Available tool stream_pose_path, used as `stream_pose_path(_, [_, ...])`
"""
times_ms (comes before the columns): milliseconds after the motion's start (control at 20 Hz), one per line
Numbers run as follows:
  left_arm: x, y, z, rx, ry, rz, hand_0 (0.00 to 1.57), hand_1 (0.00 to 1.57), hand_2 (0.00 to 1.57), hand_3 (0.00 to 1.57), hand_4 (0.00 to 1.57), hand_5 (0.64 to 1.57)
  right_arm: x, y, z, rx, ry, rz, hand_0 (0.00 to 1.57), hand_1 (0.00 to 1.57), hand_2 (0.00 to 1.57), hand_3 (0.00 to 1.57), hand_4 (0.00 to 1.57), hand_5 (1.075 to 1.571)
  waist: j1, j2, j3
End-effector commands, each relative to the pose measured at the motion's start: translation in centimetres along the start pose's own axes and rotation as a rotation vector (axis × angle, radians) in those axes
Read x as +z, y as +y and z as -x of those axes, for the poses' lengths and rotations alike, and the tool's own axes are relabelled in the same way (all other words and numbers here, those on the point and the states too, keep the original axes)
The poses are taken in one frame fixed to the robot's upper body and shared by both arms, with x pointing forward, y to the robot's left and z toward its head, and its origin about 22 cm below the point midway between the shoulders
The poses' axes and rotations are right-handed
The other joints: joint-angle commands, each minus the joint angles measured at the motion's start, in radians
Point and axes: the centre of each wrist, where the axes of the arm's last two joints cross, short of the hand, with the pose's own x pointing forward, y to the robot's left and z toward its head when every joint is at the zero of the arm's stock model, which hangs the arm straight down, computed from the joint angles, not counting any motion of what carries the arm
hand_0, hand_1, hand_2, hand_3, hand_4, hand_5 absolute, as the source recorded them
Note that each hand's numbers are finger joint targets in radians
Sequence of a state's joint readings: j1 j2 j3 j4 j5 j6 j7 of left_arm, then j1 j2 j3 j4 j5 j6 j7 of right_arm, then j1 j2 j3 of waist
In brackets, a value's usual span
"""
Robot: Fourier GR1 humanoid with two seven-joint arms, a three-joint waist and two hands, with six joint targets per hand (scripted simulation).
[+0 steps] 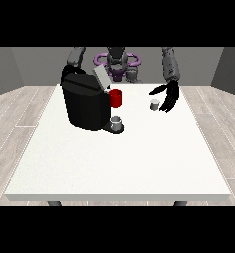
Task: Insert the coffee pod into the coffee machine and close the lid
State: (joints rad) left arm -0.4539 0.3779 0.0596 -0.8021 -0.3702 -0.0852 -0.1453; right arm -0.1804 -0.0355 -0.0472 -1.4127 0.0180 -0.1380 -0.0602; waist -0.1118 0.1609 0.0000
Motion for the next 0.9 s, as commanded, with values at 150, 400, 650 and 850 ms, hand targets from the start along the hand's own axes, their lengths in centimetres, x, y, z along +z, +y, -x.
stream_pose_path(150, [0.4,-1.0,2.3,-0.151,0.004,0.005,0.55,0.55,0.70,0.45,0.00,1.571,0.2,1.3,-0.3,-0.006,0.022,-0.026,0.00,0.00,0.00,0.00,0.39,1.571,-0.022,0.007,-0.0005])
stream_pose_path(400, [-2.2,0.1,-1.5,-0.167,-0.068,-0.117,0.72,0.72,0.85,0.62,0.15,1.571,-2.7,0.1,-2.3,-0.004,-0.046,-0.004,0.00,0.00,0.00,0.00,0.43,1.571,-0.019,0.066,-0.0003])
stream_pose_path(650, [-1.5,-1.4,1.0,-0.197,-0.046,-0.140,0.82,0.82,0.97,0.74,0.39,1.571,-0.5,0.9,-0.9,-0.005,0.015,-0.018,0.00,0.00,0.00,0.00,0.49,1.571,-0.039,0.021,-0.0004])
stream_pose_path(850, [-1.9,-1.6,0.4,-0.286,-0.069,-0.141,0.99,0.99,1.09,0.87,0.29,1.571,-1.0,1.4,-1.6,-0.016,-0.029,-0.019,0.00,0.00,0.00,0.00,0.51,1.571,-0.051,0.042,-0.0003])
